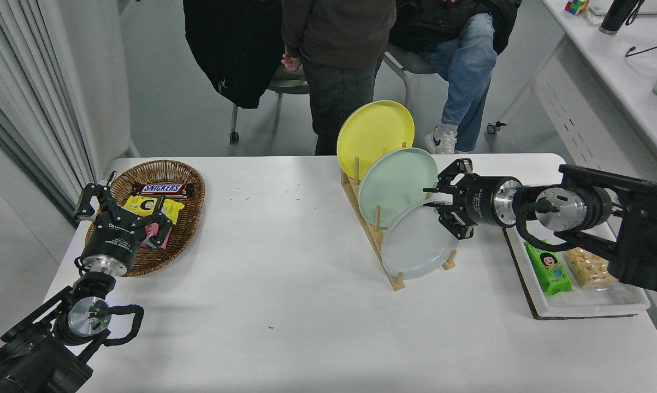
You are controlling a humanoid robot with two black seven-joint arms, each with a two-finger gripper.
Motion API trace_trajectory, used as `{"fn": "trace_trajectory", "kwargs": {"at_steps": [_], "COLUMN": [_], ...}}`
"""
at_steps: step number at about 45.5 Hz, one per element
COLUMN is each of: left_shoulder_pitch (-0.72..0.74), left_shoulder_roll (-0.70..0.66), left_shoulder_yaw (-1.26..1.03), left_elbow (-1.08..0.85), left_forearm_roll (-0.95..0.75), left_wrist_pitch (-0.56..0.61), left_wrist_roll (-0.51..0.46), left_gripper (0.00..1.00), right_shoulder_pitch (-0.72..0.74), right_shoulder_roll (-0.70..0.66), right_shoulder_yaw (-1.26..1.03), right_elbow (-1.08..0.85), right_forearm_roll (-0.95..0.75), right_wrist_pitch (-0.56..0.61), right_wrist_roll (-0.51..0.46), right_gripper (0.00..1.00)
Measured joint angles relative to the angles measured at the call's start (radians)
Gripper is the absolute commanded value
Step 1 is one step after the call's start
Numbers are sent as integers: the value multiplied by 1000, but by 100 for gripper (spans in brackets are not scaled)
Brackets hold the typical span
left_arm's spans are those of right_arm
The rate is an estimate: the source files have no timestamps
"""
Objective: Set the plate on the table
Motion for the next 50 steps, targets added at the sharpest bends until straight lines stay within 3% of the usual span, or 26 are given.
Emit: {"fn": "trace_trajectory", "kwargs": {"at_steps": [22, 50], "left_shoulder_pitch": [0, 0], "left_shoulder_roll": [0, 0], "left_shoulder_yaw": [0, 0], "left_elbow": [0, 0], "left_forearm_roll": [0, 0], "left_wrist_pitch": [0, 0], "left_wrist_roll": [-1, 0], "left_gripper": [98, 98], "right_shoulder_pitch": [6, 7], "right_shoulder_roll": [-6, -13], "right_shoulder_yaw": [-10, -13], "right_elbow": [-1, 1], "right_forearm_roll": [-34, -84], "right_wrist_pitch": [2, 12], "right_wrist_roll": [0, -5], "right_gripper": [21, 12]}}
